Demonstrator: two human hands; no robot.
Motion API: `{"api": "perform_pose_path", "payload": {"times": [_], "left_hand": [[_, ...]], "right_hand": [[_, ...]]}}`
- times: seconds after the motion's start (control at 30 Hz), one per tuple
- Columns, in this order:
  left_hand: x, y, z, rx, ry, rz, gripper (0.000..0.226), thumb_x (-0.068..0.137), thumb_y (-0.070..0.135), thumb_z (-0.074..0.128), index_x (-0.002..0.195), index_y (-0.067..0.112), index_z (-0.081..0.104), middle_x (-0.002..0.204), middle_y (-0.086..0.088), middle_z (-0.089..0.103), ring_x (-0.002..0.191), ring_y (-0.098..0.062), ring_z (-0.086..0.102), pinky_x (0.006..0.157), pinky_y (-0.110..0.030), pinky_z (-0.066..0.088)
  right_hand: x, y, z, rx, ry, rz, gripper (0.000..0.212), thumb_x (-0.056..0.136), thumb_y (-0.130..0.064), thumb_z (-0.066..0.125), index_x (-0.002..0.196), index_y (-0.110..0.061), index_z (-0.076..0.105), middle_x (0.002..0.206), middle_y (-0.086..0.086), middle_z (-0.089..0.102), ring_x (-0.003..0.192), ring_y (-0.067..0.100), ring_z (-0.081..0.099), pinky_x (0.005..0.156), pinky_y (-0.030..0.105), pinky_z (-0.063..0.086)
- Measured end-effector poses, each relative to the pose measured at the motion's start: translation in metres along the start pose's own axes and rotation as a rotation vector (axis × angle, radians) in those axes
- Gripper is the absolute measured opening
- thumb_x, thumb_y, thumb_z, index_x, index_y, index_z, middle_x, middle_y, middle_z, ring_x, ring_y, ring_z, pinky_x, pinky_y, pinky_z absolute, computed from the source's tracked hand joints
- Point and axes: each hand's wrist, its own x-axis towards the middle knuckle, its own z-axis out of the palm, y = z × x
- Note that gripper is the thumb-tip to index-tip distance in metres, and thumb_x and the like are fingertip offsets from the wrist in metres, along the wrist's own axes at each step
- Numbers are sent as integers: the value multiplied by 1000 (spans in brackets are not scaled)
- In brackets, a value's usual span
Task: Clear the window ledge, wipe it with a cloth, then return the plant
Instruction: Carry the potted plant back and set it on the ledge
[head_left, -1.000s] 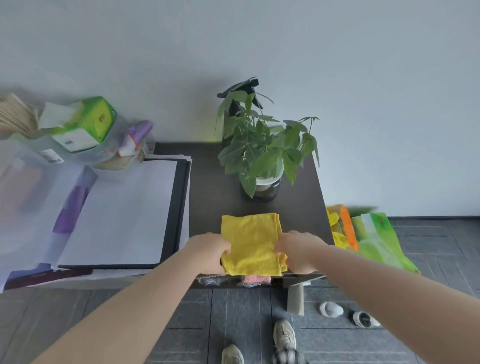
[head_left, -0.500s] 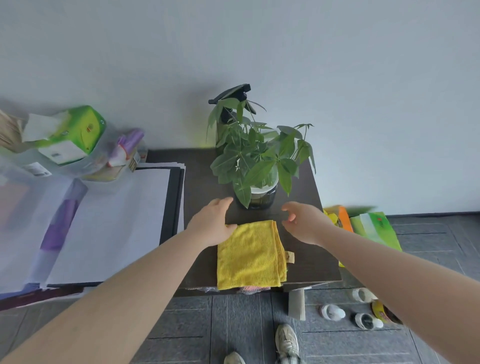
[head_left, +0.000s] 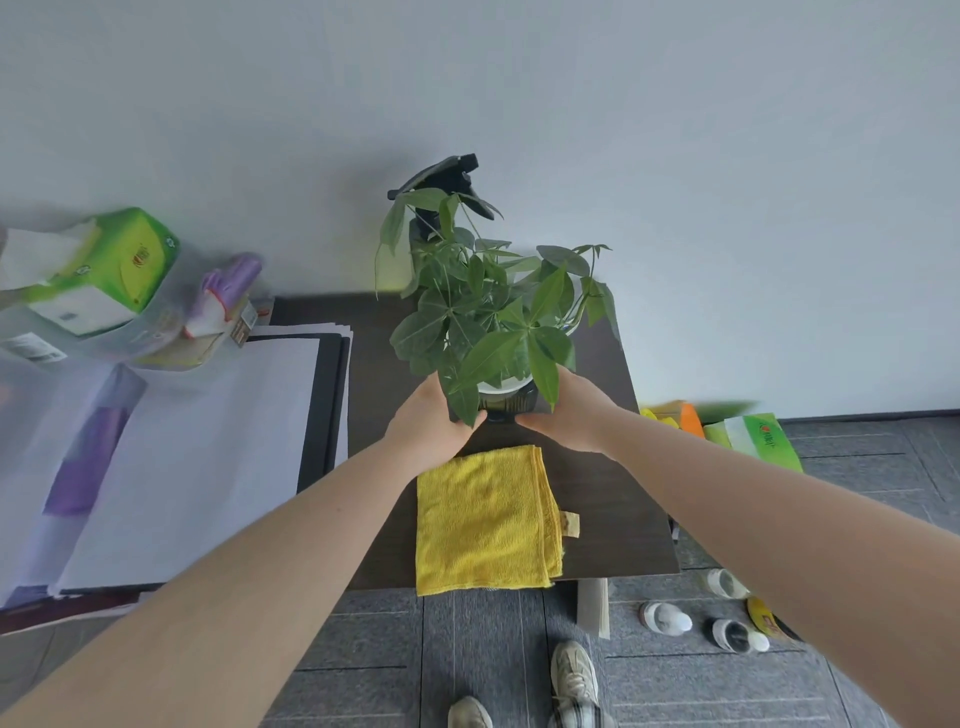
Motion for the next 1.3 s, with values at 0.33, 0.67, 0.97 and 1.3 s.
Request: {"api": "perform_pose_path", "payload": {"times": [0.33, 0.67, 0.97, 1.3], "left_hand": [[-10, 11, -4, 10, 85, 41, 46, 88, 43, 62, 127, 19, 54, 114, 4, 64, 101, -17, 62, 76, -25, 44], [-32, 32, -39, -122, 85, 96, 39, 86, 38, 67, 118, 20, 54, 102, 10, 68, 94, -11, 65, 86, -31, 51], [-51, 80, -60, -61, 27, 326, 38, 86, 38, 67, 120, 24, 57, 104, 17, 66, 96, -7, 67, 78, -23, 48], [-90, 174, -54, -1, 13, 487, 18, 85, 41, 68, 93, 37, 52, 91, 19, 63, 93, -9, 63, 78, -28, 47]], "right_hand": [[-5, -4, 5, 27, 41, -38, 49, 84, -41, 66, 127, -20, 55, 114, -2, 68, 106, 23, 63, 88, 35, 51], [-36, -28, -24, -39, 118, -72, 45, 86, -36, 66, 122, -14, 53, 114, 4, 67, 108, 28, 60, 88, 34, 49], [-101, -24, -54, 6, 287, 43, 45, 83, -41, 68, 117, -15, 54, 110, 3, 67, 103, 26, 63, 90, 39, 50], [-192, 9, -111, 33, 424, 79, 44, 84, -43, 66, 119, -18, 57, 115, -5, 67, 103, 20, 64, 92, 39, 51]]}}
